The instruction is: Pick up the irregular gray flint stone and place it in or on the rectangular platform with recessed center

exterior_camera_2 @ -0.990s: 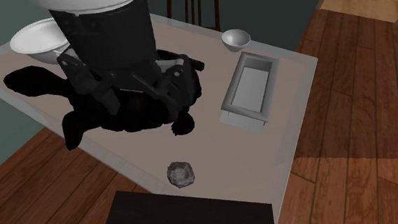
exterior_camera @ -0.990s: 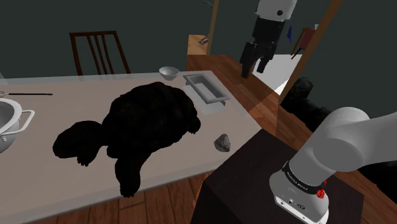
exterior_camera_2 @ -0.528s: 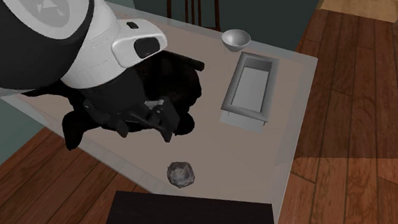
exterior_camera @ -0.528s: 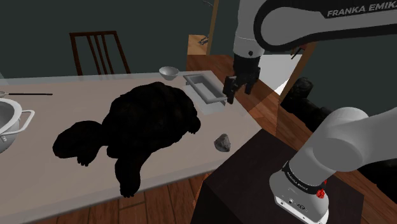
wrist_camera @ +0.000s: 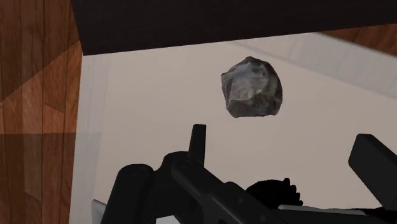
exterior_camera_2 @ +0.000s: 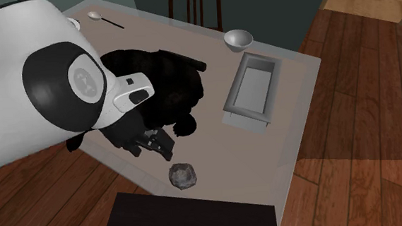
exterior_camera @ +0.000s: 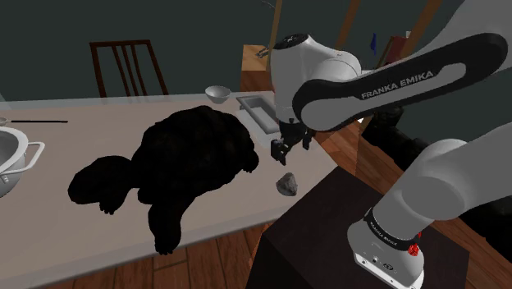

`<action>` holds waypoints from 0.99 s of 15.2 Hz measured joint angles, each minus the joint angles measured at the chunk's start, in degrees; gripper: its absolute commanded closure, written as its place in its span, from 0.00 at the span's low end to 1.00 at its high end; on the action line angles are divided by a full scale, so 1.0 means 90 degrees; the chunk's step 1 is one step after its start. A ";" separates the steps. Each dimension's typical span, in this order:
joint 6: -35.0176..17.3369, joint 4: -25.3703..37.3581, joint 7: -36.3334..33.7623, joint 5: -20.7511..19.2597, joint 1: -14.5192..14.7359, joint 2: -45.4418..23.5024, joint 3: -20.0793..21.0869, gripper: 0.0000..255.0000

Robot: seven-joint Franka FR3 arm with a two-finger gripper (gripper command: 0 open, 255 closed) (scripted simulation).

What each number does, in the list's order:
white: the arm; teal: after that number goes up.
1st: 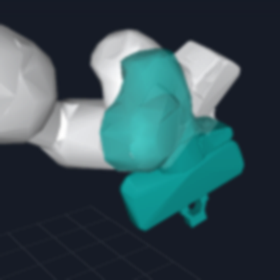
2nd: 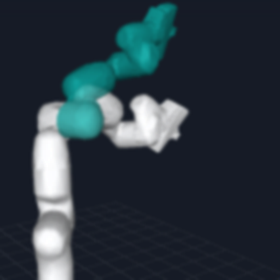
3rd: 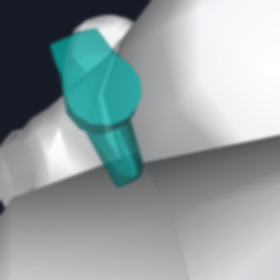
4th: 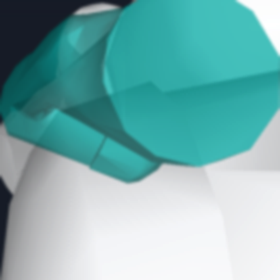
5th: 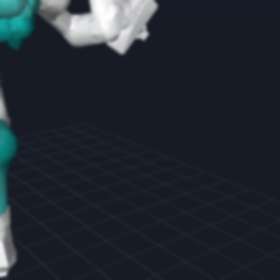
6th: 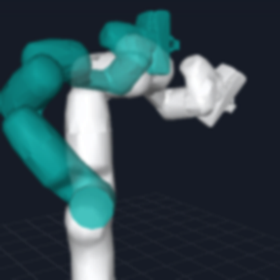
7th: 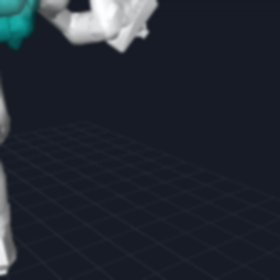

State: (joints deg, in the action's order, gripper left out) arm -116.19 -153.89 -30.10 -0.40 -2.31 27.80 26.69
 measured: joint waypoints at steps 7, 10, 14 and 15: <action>-0.0998 -0.0034 -0.1976 -0.1473 -0.0723 -0.1950 0.1009 0.00; -0.1145 0.0180 -0.3185 -0.2609 -0.0997 -0.3096 0.1186 0.00; -0.1363 0.0198 -0.3861 -0.3400 -0.1051 -0.3745 0.1040 0.00; -0.1433 0.0158 -0.3935 -0.3517 -0.1066 -0.3809 0.0999 0.00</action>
State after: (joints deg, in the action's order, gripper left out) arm -129.08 -152.48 -65.51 -32.06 -11.91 -6.48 35.68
